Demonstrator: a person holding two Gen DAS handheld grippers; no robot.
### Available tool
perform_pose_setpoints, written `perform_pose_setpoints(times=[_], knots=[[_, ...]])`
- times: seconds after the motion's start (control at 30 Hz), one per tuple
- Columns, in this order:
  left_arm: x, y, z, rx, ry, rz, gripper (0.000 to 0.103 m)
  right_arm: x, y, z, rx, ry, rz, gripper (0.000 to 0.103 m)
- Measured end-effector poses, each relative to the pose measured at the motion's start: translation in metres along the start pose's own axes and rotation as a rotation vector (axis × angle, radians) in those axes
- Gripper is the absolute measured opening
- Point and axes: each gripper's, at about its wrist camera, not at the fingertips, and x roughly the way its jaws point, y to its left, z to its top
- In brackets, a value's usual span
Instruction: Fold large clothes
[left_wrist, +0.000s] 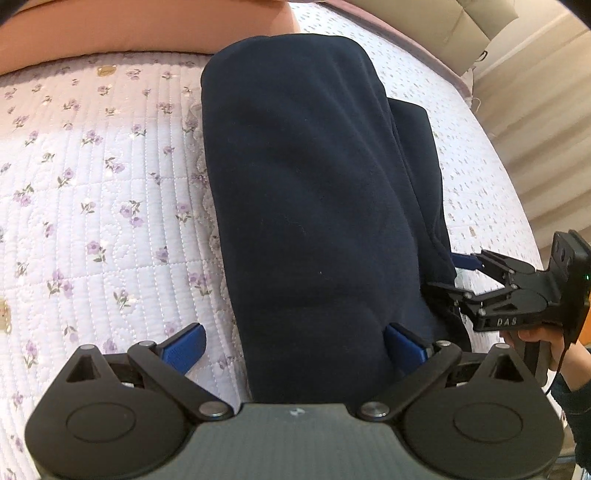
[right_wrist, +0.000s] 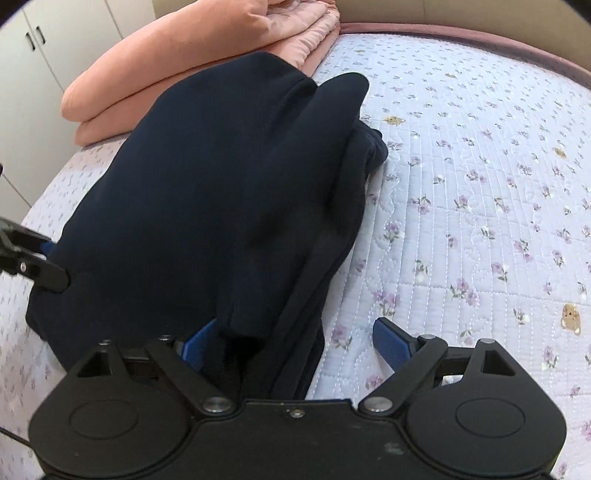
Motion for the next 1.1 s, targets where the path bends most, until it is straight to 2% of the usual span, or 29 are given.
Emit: perform_pose_setpoints(times=[0.2, 0.33, 0.43, 0.47, 0.57, 0.6, 0.67, 0.7, 0.77, 0.9, 0.97, 1.1], knots=[[-0.004, -0.005, -0.005, 0.002, 0.000, 0.037, 0.103, 0.001, -0.004, -0.002, -0.012, 0.029, 0.008, 0.103], [-0.005, -0.002, -0.017, -0.023, 0.017, 0.017, 0.103, -0.003, -0.002, -0.012, -0.026, 0.016, -0.002, 0.103], [0.001, 0.002, -0.030, -0.021, 0.062, 0.006, 0.103, -0.008, 0.003, -0.019, -0.042, 0.008, -0.022, 0.103], [0.005, 0.000, -0.035, 0.000, 0.092, 0.029, 0.103, -0.009, 0.003, -0.021, -0.044, 0.010, -0.025, 0.103], [0.008, -0.025, -0.050, 0.190, 0.138, 0.149, 0.099, -0.014, 0.002, -0.020, -0.051, 0.049, -0.021, 0.103], [0.005, -0.031, -0.052, 0.210, 0.156, 0.140, 0.098, -0.017, -0.001, -0.016, -0.040, 0.078, -0.007, 0.103], [-0.008, -0.032, -0.048, 0.164, 0.166, 0.017, 0.093, -0.026, -0.012, -0.007, 0.023, 0.091, 0.047, 0.103], [-0.019, -0.031, -0.042, 0.126, 0.151, -0.048, 0.094, -0.032, -0.020, -0.002, 0.070, 0.063, 0.078, 0.103], [-0.039, -0.031, -0.028, 0.091, 0.096, -0.073, 0.103, -0.043, -0.034, 0.007, 0.129, 0.002, 0.115, 0.103], [-0.070, -0.026, 0.012, 0.095, -0.050, -0.009, 0.103, -0.049, -0.036, 0.023, 0.078, -0.056, 0.078, 0.103], [-0.074, -0.021, 0.029, 0.081, -0.089, 0.010, 0.103, -0.048, -0.033, 0.028, 0.064, -0.072, 0.090, 0.103], [-0.058, -0.003, 0.058, 0.005, -0.125, -0.010, 0.103, -0.040, -0.032, 0.038, 0.110, -0.113, 0.154, 0.103]])
